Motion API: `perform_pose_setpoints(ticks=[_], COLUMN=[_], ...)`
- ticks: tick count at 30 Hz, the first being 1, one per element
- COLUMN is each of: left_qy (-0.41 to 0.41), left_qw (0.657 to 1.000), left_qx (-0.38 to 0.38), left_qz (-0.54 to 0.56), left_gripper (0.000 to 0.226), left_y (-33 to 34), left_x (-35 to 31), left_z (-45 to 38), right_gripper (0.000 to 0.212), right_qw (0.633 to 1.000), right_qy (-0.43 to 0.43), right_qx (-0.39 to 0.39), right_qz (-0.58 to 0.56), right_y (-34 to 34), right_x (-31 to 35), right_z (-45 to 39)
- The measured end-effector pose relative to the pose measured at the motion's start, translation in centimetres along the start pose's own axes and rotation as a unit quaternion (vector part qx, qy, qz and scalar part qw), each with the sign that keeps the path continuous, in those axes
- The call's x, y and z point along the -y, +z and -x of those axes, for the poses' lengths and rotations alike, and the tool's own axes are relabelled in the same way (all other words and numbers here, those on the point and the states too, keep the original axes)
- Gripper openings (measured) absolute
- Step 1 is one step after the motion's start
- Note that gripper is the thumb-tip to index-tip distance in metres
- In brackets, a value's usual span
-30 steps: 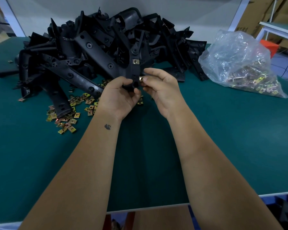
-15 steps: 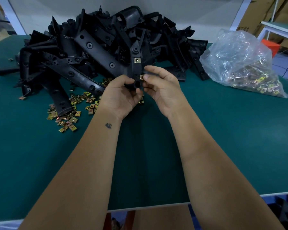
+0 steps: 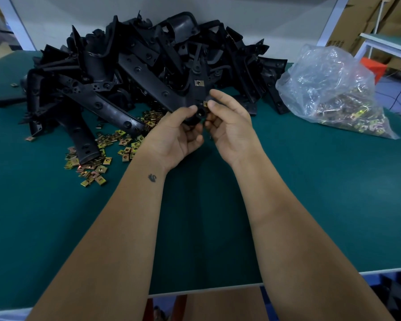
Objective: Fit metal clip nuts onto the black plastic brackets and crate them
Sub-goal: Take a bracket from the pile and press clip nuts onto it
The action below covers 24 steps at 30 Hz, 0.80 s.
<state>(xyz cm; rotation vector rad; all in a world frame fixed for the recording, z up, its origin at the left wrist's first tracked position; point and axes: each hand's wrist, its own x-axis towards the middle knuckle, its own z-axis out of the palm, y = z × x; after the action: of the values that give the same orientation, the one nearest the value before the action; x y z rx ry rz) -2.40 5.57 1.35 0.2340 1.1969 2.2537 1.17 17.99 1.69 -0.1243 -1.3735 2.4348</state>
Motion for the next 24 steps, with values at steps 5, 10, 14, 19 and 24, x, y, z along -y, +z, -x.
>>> perform_pose_setpoints(ticks=[5,10,14,19,24], left_qy=[0.006,0.003,0.003,0.014,0.017], left_qw=[0.999,0.997,0.997,0.996,0.996], left_qx=[0.01,0.001,-0.003,-0.005,0.004], left_qz=[-0.04,-0.074,-0.081,-0.091,-0.089], left_gripper=[0.02,0.027,0.026,0.022,0.018], left_y=[0.09,0.07,0.03,0.03,-0.14], left_x=[0.02,0.12,0.3,0.52,0.6], left_z=[0.13,-0.02,-0.07,-0.22,-0.43], right_gripper=[0.019,0.017,0.018,0.016,0.014], right_qw=[1.0,0.999,0.999,0.998,0.997], right_qy=[-0.006,0.002,0.003,0.005,0.002], right_qx=[-0.018,-0.034,-0.024,-0.02,-0.028], right_qz=[0.016,0.018,0.038,0.06,0.068], right_y=[-0.11,-0.17,-0.16,-0.05,-0.07], right_x=[0.01,0.11,0.19,0.18,0.14], right_z=[-0.11,-0.07,-0.01,0.07,-0.01])
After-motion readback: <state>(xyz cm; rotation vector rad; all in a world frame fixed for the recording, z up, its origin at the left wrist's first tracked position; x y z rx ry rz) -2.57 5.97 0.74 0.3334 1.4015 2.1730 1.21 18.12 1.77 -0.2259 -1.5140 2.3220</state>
